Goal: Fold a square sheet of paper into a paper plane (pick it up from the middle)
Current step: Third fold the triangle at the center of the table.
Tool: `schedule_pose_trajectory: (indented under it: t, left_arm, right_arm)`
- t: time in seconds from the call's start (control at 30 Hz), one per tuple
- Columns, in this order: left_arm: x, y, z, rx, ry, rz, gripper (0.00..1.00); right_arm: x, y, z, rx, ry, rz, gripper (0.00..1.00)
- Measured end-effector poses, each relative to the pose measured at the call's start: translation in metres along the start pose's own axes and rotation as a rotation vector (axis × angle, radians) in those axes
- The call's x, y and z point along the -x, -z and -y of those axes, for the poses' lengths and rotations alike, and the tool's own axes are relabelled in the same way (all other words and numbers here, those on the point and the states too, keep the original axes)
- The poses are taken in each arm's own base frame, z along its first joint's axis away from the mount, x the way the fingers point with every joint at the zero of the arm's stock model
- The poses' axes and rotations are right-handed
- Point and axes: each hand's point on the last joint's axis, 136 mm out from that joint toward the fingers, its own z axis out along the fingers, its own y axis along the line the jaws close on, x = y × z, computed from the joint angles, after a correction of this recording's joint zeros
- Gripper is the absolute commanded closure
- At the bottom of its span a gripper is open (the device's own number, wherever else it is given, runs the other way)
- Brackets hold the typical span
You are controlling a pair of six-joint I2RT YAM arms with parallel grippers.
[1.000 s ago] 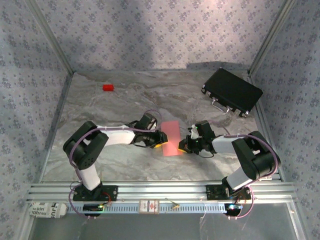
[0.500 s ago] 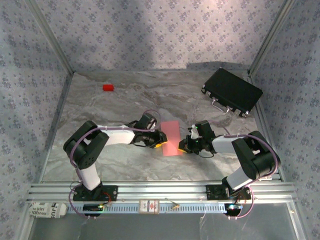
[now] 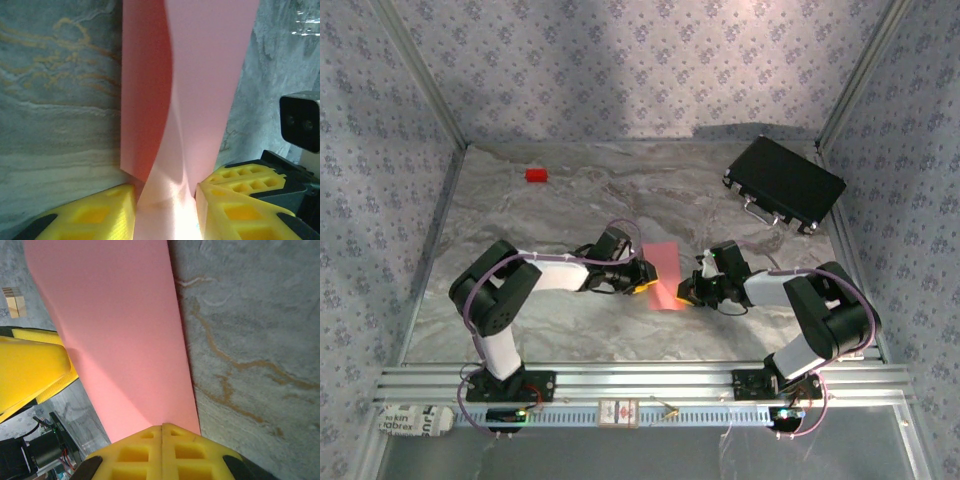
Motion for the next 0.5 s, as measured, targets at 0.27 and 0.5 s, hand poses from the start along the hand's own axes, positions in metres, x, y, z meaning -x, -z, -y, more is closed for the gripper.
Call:
schedule_pose_trajectory:
  t: [0.27, 0.5]
  left_arm:
    - [0.0035, -0.0001, 0.0082, -0.041, -0.021, 0.014, 0.58]
    - [0.0061, 0.0003, 0.0112, -0.060, -0.032, 0.021, 0.55]
  right_arm:
    - [0.0002, 0.0001, 0.0001, 0.000, 0.000, 0.001, 0.97]
    - [0.0003, 0.0003, 0.0001, 0.001, -0.001, 0.001, 0.97]
